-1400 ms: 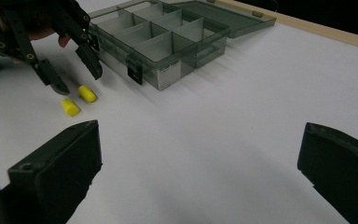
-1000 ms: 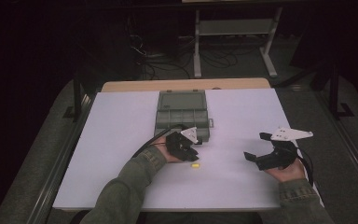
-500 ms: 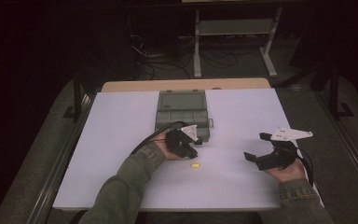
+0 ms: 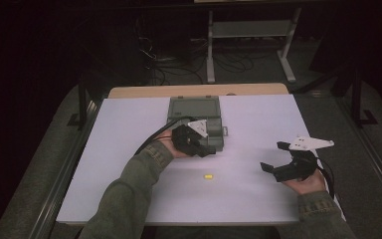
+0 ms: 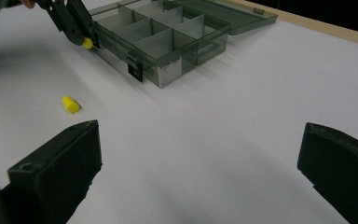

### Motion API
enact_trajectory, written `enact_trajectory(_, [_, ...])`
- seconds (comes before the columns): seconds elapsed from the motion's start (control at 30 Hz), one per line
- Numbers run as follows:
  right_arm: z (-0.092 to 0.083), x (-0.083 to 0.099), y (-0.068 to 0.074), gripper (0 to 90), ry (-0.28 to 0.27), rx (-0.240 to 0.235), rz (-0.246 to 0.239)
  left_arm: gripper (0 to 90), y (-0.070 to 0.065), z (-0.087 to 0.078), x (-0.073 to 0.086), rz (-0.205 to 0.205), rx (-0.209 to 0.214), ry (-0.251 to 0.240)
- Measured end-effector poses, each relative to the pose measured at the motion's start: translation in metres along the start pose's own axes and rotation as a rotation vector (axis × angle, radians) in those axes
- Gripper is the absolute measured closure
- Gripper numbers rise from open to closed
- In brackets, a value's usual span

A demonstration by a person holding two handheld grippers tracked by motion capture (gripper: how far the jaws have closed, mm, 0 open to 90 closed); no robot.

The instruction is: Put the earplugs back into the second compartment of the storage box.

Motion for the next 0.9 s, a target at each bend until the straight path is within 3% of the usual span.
enact_trajectory(0.5, [0.0, 0.001, 0.0, 0.0, -0.001, -0.002, 0.0, 83.4, 0.025, -0.022, -0.009, -0.018, -0.048, -0.016])
enact_trajectory(0.9, [0.0, 0.002, 0.0, 0.0, 0.002, -0.004, 0.003, 84.9, 0.056, -0.04, 0.003, -0.109, -0.125, -0.099])
Point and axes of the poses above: each handheld gripper's, and its own axes: z roughly forward along the jaws, x roughly out of its underside, y roughly to its left, the point moved 2 cm from there along z, roughly forward along the jaws, and after that the axes turned 5 degrees about -x, right-handed, at the moved point
